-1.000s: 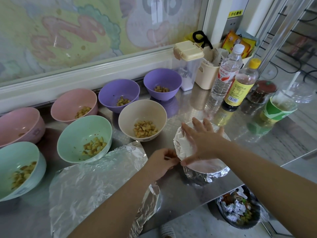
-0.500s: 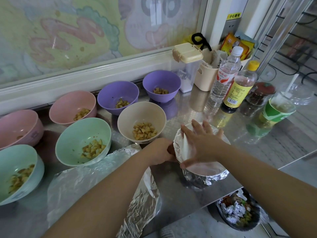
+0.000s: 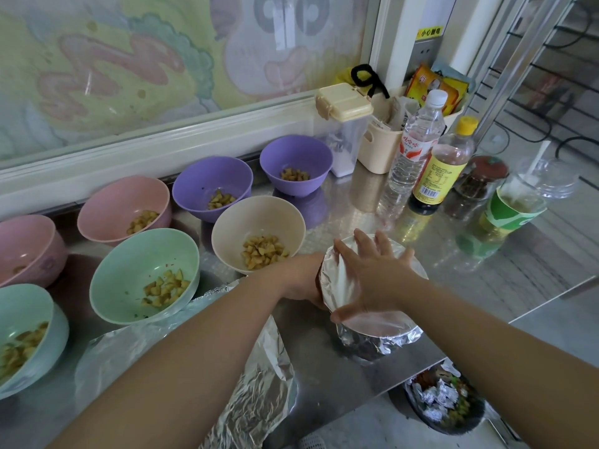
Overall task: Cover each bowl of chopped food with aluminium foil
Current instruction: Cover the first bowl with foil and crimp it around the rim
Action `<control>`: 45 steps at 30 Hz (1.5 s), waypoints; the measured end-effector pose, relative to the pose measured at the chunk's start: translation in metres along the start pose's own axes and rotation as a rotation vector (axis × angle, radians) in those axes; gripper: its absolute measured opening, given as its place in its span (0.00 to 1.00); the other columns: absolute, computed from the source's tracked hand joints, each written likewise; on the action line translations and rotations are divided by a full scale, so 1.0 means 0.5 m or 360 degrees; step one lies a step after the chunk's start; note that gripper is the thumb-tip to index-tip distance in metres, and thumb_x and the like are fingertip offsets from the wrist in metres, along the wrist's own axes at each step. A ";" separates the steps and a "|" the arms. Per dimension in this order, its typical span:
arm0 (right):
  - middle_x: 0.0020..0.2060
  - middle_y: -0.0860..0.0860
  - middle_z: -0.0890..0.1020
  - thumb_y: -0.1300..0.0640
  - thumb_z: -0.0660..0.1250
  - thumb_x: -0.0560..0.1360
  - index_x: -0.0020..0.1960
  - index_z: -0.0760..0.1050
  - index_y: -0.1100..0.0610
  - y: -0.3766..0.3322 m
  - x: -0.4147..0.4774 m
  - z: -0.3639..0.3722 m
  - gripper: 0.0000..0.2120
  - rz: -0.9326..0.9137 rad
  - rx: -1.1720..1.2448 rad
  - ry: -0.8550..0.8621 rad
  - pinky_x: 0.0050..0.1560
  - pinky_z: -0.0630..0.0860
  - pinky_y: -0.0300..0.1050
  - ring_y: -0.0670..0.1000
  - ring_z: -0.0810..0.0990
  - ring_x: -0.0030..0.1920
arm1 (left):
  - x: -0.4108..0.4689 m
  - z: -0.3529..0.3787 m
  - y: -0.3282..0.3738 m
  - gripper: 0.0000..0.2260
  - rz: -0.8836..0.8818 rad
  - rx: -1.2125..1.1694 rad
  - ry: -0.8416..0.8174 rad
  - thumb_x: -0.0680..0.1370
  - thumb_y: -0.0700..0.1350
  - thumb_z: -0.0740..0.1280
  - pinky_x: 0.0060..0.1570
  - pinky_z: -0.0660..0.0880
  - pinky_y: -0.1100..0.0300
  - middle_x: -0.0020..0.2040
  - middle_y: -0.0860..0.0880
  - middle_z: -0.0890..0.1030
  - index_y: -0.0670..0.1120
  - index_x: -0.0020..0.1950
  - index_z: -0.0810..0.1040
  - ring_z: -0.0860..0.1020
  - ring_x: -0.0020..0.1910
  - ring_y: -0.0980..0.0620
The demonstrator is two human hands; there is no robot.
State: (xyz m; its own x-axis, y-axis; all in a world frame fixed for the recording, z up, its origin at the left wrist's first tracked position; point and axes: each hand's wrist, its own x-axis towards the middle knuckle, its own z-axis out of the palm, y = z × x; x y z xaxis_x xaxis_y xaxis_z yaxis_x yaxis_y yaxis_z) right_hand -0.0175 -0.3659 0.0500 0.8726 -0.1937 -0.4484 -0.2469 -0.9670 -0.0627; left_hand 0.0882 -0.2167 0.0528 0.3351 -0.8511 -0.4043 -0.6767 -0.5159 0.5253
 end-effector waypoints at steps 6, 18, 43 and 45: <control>0.81 0.50 0.36 0.14 0.64 0.49 0.78 0.30 0.36 -0.001 0.003 0.006 0.70 0.0029 0.0026 0.0008 0.67 0.46 0.85 0.65 0.36 0.80 | -0.002 0.000 -0.001 0.29 -0.0095 0.0050 0.0027 0.69 0.46 0.79 0.51 0.75 0.57 0.57 0.48 0.80 0.46 0.65 0.70 0.79 0.53 0.46; 0.80 0.51 0.32 0.11 0.58 0.49 0.78 0.27 0.39 -0.048 -0.008 0.007 0.70 0.0392 0.0246 -0.0036 0.65 0.46 0.87 0.66 0.34 0.80 | -0.046 0.090 -0.035 0.20 -0.0444 -0.0681 0.0532 0.76 0.36 0.67 0.55 0.76 0.56 0.56 0.47 0.81 0.45 0.67 0.71 0.80 0.53 0.47; 0.79 0.47 0.29 0.17 0.68 0.49 0.77 0.27 0.35 -0.028 -0.007 -0.029 0.72 -0.0012 0.0051 -0.0264 0.65 0.43 0.87 0.66 0.29 0.78 | -0.100 0.207 0.032 0.08 -0.1057 -0.2999 0.0478 0.80 0.34 0.62 0.38 0.78 0.59 0.29 0.47 0.76 0.42 0.42 0.74 0.78 0.30 0.52; 0.79 0.47 0.28 0.16 0.68 0.49 0.77 0.27 0.35 -0.027 -0.005 -0.028 0.72 -0.0016 0.0046 -0.0260 0.65 0.43 0.87 0.66 0.29 0.78 | -0.102 0.205 0.029 0.08 -0.1015 -0.2949 0.0472 0.79 0.32 0.62 0.39 0.79 0.58 0.30 0.46 0.77 0.42 0.43 0.74 0.79 0.32 0.51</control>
State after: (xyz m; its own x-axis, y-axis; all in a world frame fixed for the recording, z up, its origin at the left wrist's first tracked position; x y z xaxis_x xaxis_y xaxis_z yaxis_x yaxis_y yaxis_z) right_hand -0.0106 -0.3548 0.0646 0.7954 -0.1526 -0.5866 -0.2527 -0.9631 -0.0922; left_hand -0.0060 -0.1706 0.0043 0.4222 -0.4201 -0.8033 0.8884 0.0155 0.4588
